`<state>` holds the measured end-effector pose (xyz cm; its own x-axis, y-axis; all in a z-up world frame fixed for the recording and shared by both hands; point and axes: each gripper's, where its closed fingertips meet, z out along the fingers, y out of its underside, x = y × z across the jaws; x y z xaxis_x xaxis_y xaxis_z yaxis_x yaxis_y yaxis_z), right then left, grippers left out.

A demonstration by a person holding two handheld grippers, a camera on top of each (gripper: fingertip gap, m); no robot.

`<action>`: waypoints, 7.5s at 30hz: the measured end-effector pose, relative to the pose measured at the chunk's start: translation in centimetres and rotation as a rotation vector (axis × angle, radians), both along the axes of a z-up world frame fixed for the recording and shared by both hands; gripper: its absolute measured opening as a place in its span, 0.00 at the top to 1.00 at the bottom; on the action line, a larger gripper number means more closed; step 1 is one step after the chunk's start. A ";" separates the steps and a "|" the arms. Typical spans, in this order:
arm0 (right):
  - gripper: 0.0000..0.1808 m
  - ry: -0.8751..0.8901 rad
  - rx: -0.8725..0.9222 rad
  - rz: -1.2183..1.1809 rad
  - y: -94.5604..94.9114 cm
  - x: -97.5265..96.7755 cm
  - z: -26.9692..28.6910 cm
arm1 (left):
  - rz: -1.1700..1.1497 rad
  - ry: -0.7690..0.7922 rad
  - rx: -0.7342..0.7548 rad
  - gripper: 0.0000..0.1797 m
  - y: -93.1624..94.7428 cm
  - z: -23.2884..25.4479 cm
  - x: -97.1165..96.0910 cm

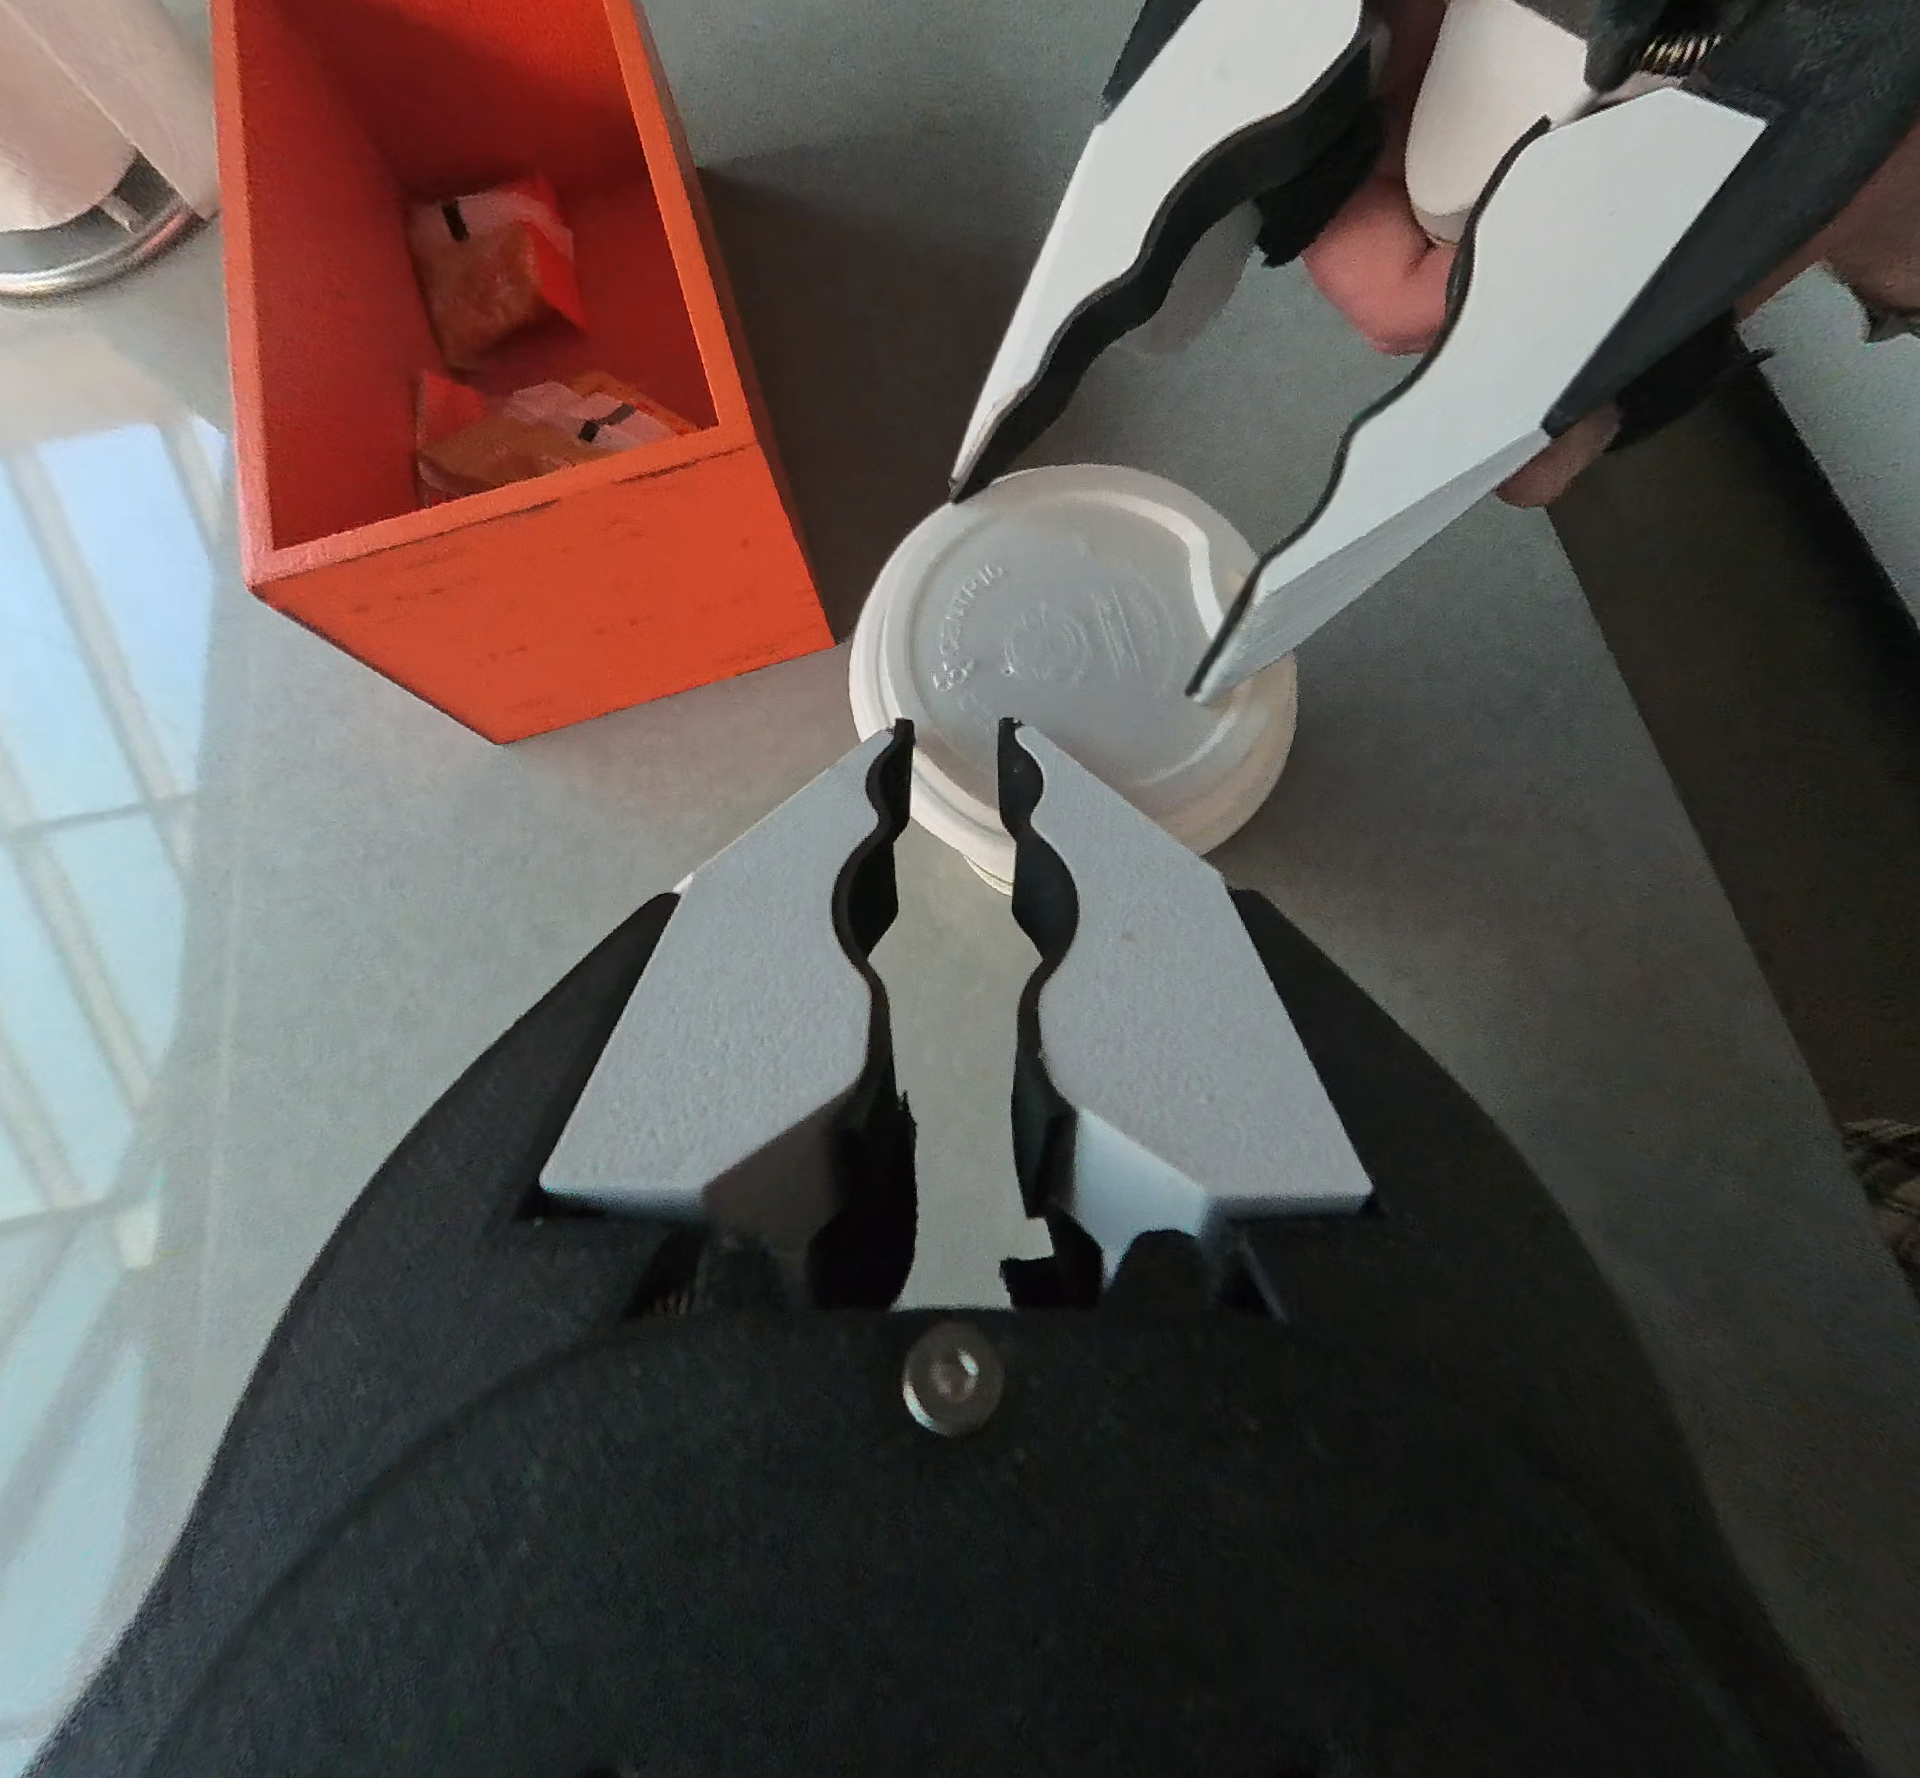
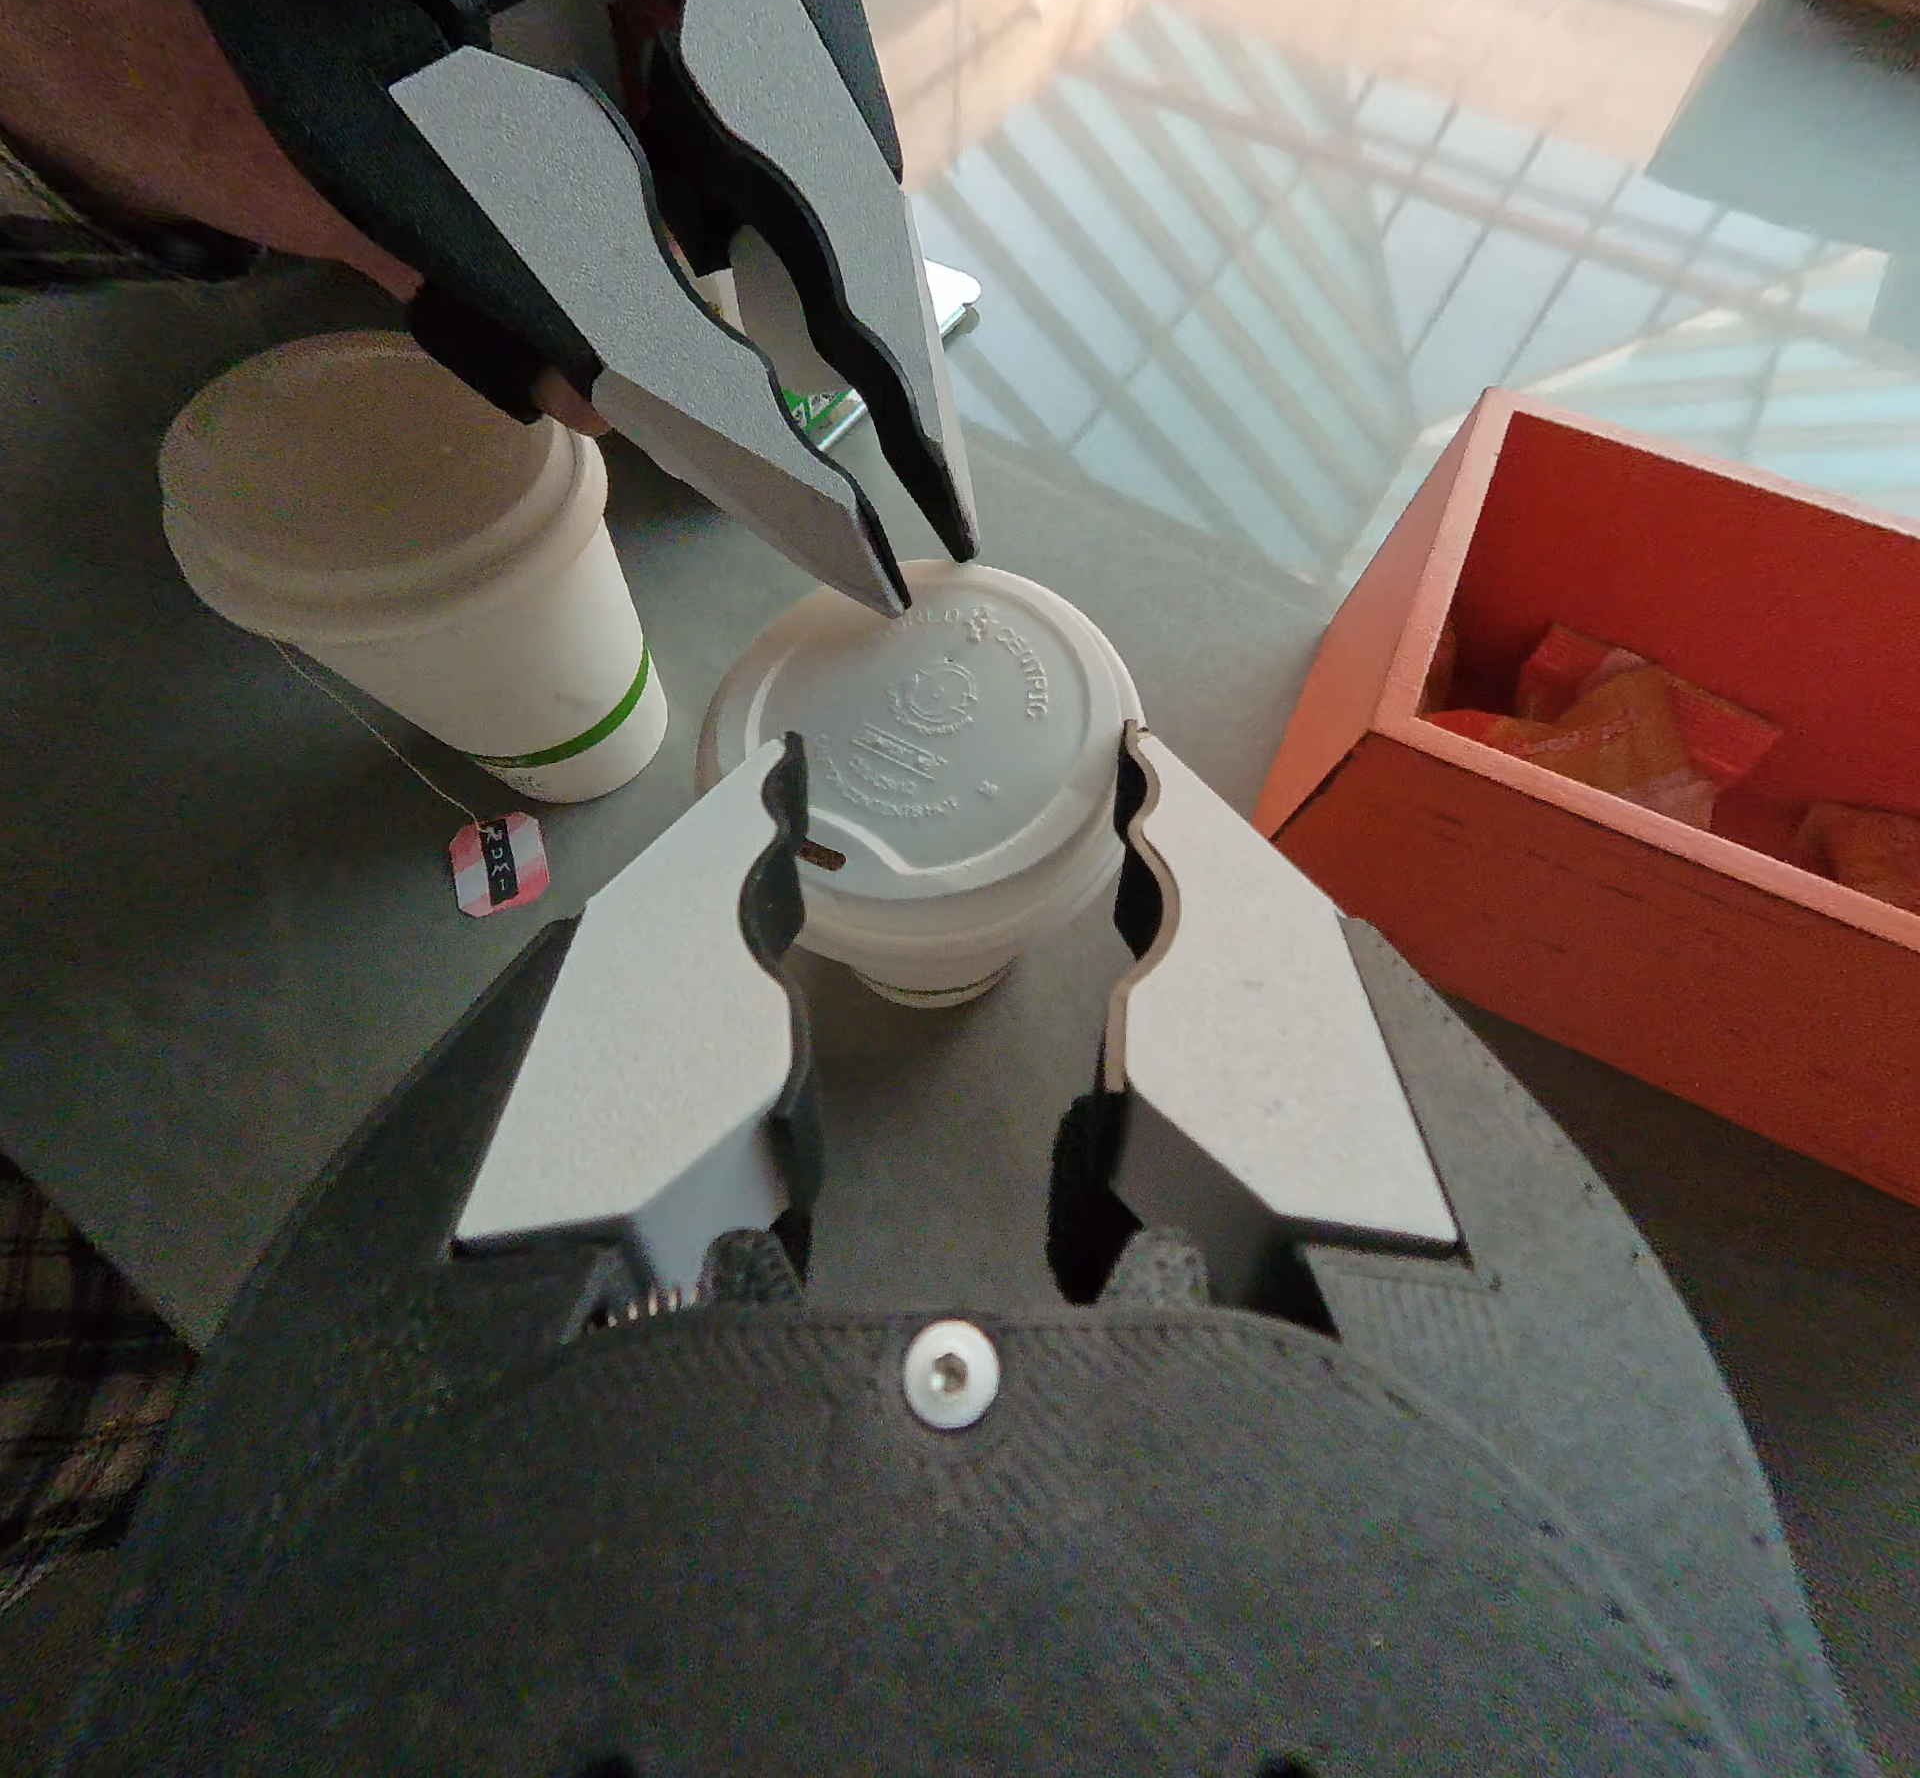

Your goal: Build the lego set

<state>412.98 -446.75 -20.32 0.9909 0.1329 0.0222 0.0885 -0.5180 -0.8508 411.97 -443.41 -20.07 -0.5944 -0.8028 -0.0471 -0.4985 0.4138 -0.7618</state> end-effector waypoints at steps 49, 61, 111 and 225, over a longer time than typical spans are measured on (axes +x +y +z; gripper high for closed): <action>0.49 0.182 0.123 -0.105 -2.5 -0.3 -3.2 | -0.011 0.160 -0.150 0.85 0.3 -0.7 -0.4; 0.58 0.099 0.110 -0.167 0.9 -1.5 -5.1 | -0.015 0.236 -0.150 0.77 0.6 -0.9 -0.1; 0.62 0.217 0.182 0.017 4.2 -14.2 -5.0 | -0.143 0.003 0.417 0.76 -0.6 -1.4 -15.9; 0.69 0.235 0.196 -0.018 3.1 -14.2 -4.4 | -0.077 -0.375 0.773 0.88 -1.1 -1.2 -14.5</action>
<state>398.76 -443.61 -24.68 0.9742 0.1306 -0.1840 -0.1300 -0.3415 -0.9308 397.46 -444.54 -21.28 -0.4820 -0.4221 -0.7678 -0.2194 0.9065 -0.3607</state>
